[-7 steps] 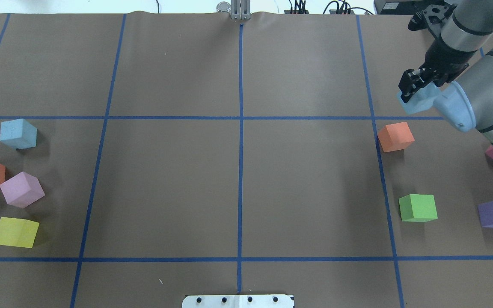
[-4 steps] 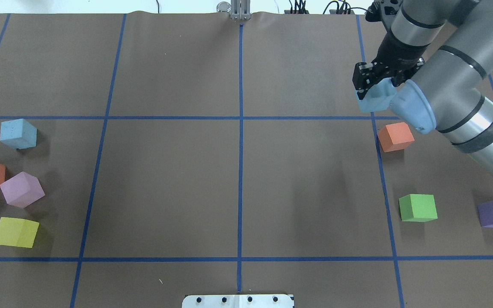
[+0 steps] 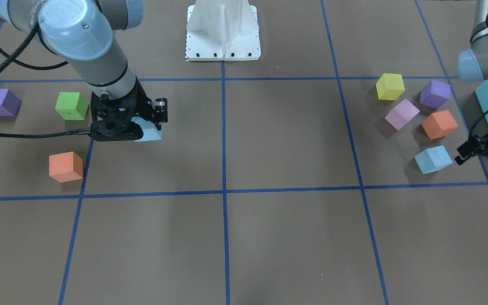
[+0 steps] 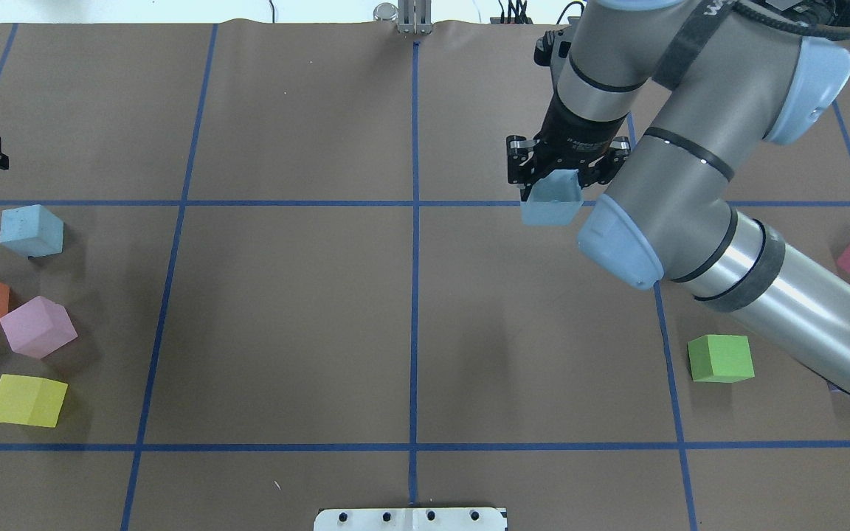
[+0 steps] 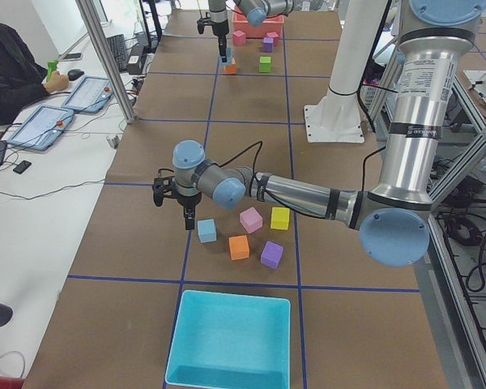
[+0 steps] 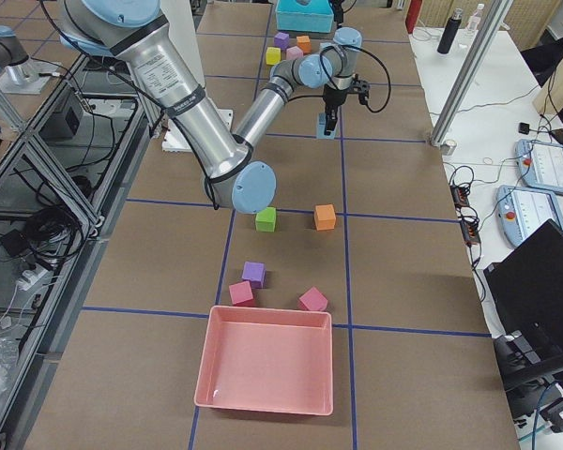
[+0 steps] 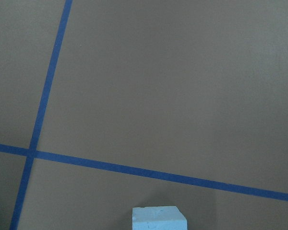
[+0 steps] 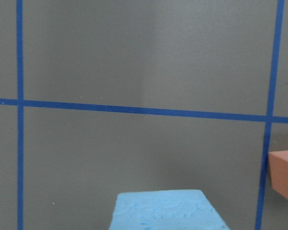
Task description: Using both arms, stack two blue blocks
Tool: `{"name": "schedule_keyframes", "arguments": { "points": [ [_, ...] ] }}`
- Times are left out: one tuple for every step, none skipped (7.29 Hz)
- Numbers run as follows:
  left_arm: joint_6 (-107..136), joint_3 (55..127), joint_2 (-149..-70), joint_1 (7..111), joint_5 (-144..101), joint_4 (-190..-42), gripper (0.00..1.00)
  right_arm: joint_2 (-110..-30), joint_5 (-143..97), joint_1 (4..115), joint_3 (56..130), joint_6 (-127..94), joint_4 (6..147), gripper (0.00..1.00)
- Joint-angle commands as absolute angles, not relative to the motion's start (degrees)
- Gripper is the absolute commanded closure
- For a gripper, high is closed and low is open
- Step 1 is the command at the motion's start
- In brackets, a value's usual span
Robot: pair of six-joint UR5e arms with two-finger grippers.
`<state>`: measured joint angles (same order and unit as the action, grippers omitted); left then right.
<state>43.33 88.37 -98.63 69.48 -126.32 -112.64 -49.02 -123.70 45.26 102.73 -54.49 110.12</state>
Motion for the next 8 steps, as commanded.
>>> {"name": "schedule_keyframes", "arguments": {
  "points": [
    [45.07,81.33,-100.1,67.07,-125.33,-119.76,0.02,-47.9,-120.24,39.4,103.97,-61.51,109.95,0.46],
    [47.87,81.21,-100.19,64.89,-124.81,-120.32,0.02,-47.81,-117.89,37.03,103.97,-63.79,109.34,0.46],
    [51.47,81.56,-100.02,63.21,-124.72,-122.41,0.02,-47.81,-117.43,36.05,103.97,-65.2,108.03,0.46],
    [53.85,81.56,-99.93,61.71,-123.93,-123.82,0.02,-47.81,-117.33,35.6,103.97,-65.39,108.02,0.46],
    [53.79,81.56,-99.58,61.35,-122.88,-123.92,0.02,-47.81,-116.64,35.07,103.8,-65.48,107.93,0.46],
    [53.53,81.48,-99.41,61.35,-122.18,-123.84,0.02,-47.81,-116.11,34.37,103.54,-65.48,107.93,0.46],
    [53.61,81.47,-99.4,61.35,-121.82,-123.66,0.02,-47.73,-115.76,33.67,103.27,-65.57,107.84,0.46],
    [53.35,82.0,-99.23,61.43,-121.82,-123.49,0.02,-47.9,-115.58,33.49,103.1,-65.74,106.71,0.46]
  ]
}}
